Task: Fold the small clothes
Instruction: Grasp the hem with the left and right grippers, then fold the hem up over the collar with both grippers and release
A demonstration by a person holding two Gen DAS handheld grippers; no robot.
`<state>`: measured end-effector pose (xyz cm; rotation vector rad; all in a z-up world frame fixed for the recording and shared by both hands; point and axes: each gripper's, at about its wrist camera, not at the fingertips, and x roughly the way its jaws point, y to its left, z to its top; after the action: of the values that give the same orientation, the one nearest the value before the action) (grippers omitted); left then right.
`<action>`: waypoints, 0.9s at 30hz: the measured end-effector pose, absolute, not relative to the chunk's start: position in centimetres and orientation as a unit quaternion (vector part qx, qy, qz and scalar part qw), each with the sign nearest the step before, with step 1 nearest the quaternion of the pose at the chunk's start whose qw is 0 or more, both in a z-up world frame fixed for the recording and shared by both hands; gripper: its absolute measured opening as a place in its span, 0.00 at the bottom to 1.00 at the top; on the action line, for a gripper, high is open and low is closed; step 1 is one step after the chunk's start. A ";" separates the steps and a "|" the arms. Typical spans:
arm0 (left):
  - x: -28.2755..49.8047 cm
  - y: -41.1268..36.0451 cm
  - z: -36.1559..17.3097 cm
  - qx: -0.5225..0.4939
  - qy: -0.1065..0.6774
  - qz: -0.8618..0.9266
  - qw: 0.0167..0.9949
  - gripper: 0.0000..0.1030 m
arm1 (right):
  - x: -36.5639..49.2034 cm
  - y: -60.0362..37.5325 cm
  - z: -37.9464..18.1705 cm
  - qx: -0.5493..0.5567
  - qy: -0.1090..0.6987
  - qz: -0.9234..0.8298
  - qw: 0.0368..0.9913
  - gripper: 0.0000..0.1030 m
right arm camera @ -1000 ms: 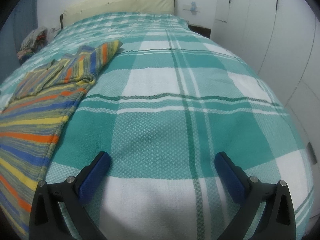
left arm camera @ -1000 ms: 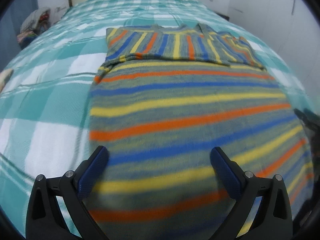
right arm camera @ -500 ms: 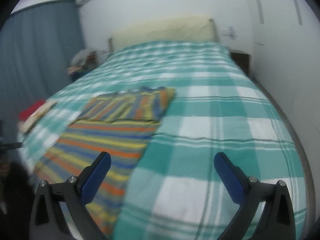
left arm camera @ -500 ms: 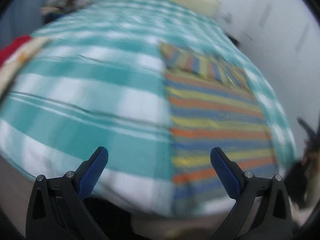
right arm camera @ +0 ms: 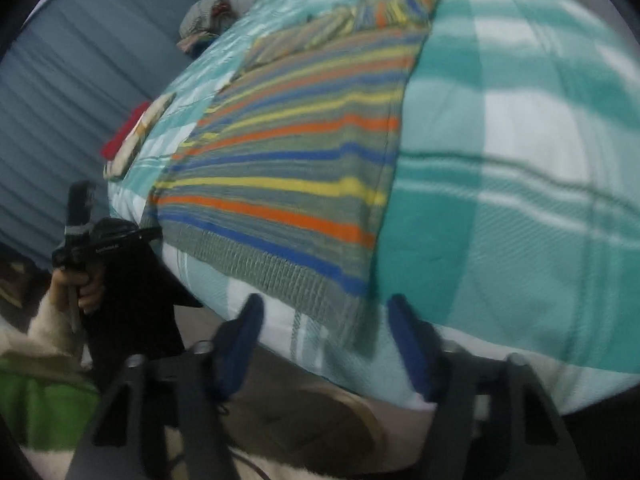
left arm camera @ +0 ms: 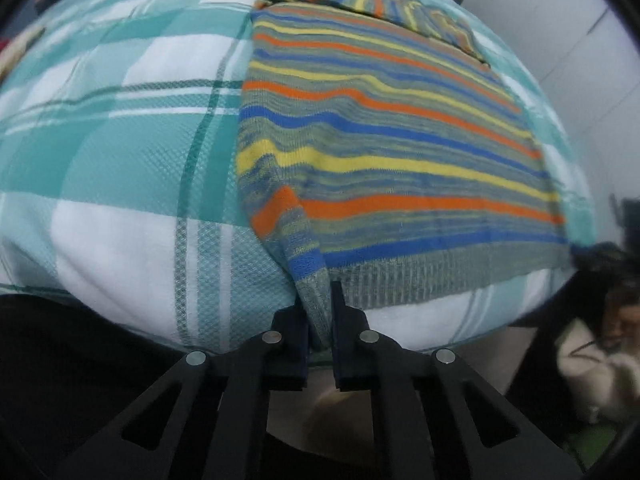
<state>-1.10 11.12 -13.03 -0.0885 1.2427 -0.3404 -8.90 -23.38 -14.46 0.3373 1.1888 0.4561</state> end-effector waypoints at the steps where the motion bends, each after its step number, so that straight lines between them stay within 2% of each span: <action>1: -1.1 11.5 -13.0 -0.052 0.579 -0.161 0.798 0.05 | -8.5 -23.1 -15.3 0.167 0.561 0.218 0.781 0.11; 2: -1.2 12.2 -12.8 -0.067 0.580 -0.164 0.795 0.04 | -8.3 -23.0 -15.7 0.170 0.566 0.212 0.779 0.06; 7: -1.0 14.4 -10.0 -0.135 0.551 -0.188 0.801 0.04 | -8.2 -24.2 -13.5 0.203 0.536 0.203 0.794 0.06; 12: 3.2 14.0 -6.4 -0.153 0.504 -0.214 0.823 0.04 | -5.6 -25.3 -10.4 0.231 0.494 0.205 0.813 0.06; 19: 14.5 12.9 -2.9 -0.138 0.440 -0.211 0.862 0.04 | 4.6 -27.4 -6.5 0.222 0.427 0.175 0.859 0.06; 27: 28.6 11.6 -4.6 -0.160 0.447 -0.175 0.862 0.04 | 18.5 -30.1 -5.3 0.234 0.414 0.145 0.868 0.06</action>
<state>28.61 11.58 -4.62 -0.3360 0.9373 -0.3679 18.49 -30.07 -5.29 0.4898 0.8668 0.3038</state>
